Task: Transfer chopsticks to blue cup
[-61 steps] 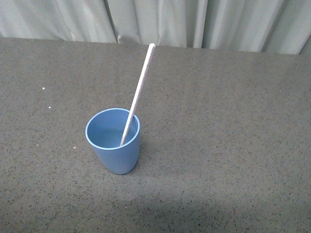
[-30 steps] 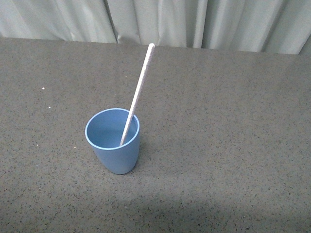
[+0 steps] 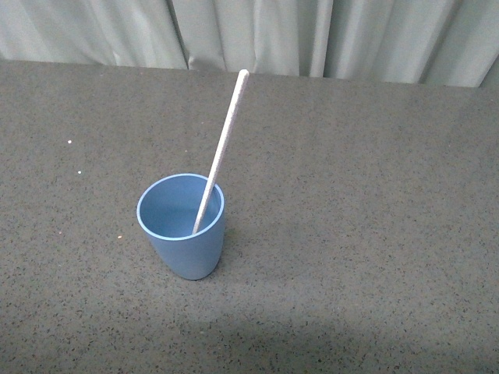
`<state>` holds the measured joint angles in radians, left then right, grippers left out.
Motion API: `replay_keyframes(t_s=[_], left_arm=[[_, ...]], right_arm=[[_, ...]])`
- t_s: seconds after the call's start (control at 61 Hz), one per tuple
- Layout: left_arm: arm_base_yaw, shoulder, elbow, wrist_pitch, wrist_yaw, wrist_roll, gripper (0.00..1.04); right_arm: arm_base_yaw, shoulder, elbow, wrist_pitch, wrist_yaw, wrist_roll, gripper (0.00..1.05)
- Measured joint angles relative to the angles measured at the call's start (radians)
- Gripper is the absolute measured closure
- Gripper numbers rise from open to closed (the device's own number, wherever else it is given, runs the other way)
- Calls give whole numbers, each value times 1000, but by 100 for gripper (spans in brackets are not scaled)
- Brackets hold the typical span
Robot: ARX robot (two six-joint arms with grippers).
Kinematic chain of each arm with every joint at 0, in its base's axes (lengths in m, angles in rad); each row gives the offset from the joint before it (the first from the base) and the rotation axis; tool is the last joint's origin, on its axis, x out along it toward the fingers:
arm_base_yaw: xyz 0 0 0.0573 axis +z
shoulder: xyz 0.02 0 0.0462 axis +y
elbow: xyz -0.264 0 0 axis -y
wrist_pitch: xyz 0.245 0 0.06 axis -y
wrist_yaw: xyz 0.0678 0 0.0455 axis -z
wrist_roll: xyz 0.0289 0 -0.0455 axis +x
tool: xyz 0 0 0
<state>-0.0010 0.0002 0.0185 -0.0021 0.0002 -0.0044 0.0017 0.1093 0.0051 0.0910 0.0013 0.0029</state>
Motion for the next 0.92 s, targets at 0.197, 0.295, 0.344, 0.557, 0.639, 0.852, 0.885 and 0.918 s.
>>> replay_keyframes(t_s=[0.197,0.295,0.344,0.557,0.639,0.852,0.885,0.918], left_arm=[[0,0,0,0,0,0,7],[0,0,0,0,0,0,7],[0,0,0,0,0,0,7],[0,0,0,0,0,0,7],[0,0,0,0,0,0,7],[0,0,0,0,0,0,7],[0,0,0,0,0,0,7],[0,0,0,0,0,0,7]], right_arm=[[0,-104,0,-89,-2,-1,104],[0,-104,0,-89,-3,-2,93],[0,-104,0,-89,-3,-2,84],[0,-105,0,-89,-3,-2,45],[0,-105,0,-89,-3,-2,31],[0,-105,0,-89,-3,-1,10],[0,-105,0,-89,-3,-1,10],[0,-105,0,-89,-3,-1,9]])
